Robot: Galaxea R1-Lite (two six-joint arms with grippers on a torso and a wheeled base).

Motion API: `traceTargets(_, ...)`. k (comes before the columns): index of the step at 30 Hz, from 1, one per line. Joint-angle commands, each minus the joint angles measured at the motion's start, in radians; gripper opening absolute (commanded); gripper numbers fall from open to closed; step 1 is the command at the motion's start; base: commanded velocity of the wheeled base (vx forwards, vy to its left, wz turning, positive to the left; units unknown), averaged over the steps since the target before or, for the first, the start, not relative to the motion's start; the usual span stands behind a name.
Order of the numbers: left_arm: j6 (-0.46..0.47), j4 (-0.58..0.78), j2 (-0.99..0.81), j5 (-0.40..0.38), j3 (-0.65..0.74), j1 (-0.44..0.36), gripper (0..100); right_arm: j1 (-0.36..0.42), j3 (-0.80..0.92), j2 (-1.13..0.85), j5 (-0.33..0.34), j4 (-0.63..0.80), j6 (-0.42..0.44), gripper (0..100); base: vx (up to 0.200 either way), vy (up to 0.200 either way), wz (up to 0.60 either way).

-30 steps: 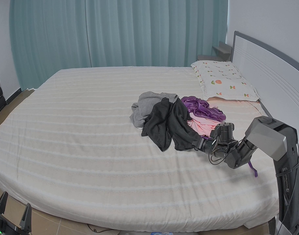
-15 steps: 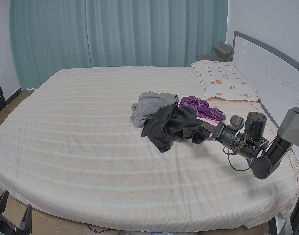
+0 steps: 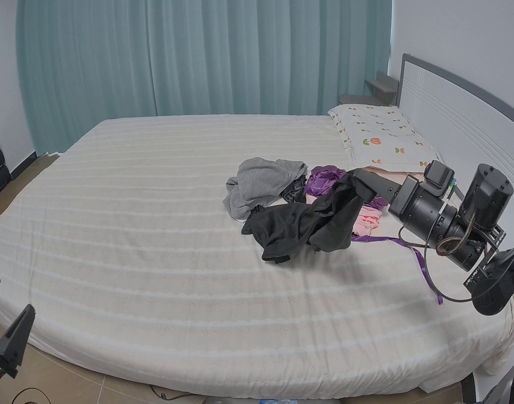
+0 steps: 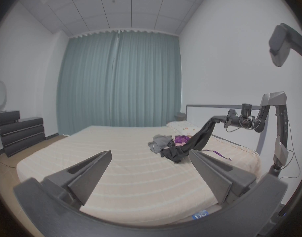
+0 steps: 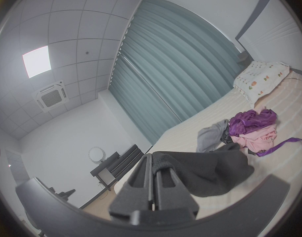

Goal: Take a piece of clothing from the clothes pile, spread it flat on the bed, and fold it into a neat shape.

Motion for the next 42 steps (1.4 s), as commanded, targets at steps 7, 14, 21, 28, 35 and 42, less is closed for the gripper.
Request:
traceTargets(7,0.002,-0.302,0.776,-0.050,-0.002,-0.222,100,0.049,-0.037,-0.158,-0.004,0.072,-0.003,0,0.000,0.000,0.00)
traceTargets(14,-0.004,-0.505,1.200,0.074,0.000,-0.373,100,0.049,-0.037,-0.173,-0.005,0.107,-0.003,0,0.000,0.000,0.00)
traceTargets(21,-0.132,-0.923,1.554,0.197,-0.062,-0.542,100,0.069,-0.050,-0.224,-0.005,0.110,-0.004,0,0.000,0.000,0.00)
traceTargets(28,-0.201,-1.012,1.775,0.306,-0.197,-0.642,100,0.126,-0.058,-0.231,-0.007,0.109,-0.003,0,0.000,0.000,0.00)
traceTargets(35,-0.294,-1.015,1.855,0.313,-0.324,-0.671,100,0.161,-0.058,-0.219,-0.007,0.098,-0.006,0,0.000,0.000,0.00)
traceTargets(42,-0.339,-1.015,1.925,0.333,-0.461,-0.671,100,0.218,-0.052,-0.271,-0.011,0.096,-0.017,0,0.000,0.000,0.00)
